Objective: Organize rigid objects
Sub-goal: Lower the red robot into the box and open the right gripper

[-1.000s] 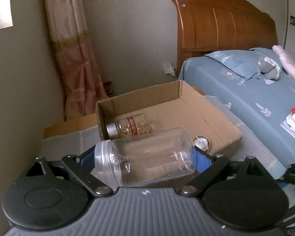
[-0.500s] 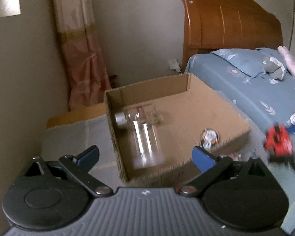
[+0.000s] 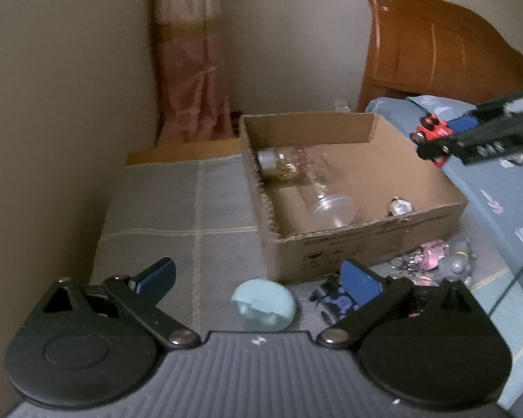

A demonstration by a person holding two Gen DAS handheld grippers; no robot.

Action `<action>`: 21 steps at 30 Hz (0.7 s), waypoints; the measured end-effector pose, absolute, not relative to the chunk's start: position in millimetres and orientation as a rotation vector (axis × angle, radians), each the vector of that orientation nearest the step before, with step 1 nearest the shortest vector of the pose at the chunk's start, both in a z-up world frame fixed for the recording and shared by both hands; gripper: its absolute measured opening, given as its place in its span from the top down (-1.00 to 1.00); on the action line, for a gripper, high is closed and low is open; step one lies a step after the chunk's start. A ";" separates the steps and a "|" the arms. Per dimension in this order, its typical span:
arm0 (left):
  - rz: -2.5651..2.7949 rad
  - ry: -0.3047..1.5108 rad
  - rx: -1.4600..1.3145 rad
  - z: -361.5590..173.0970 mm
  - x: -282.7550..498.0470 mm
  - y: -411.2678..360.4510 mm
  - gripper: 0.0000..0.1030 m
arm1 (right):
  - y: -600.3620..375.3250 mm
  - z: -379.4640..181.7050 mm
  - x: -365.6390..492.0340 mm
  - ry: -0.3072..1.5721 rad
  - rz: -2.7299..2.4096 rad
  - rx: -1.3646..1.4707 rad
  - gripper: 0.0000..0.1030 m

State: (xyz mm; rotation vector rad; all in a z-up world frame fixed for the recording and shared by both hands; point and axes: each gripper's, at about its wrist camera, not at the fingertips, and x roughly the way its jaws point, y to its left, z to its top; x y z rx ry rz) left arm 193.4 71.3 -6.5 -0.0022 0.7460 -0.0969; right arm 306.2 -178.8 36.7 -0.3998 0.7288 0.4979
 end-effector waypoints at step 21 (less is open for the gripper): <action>-0.092 0.733 -0.030 -8.9 169.6 76.6 -0.95 | -195.8 32.3 270.6 0.734 0.416 -0.365 -1.00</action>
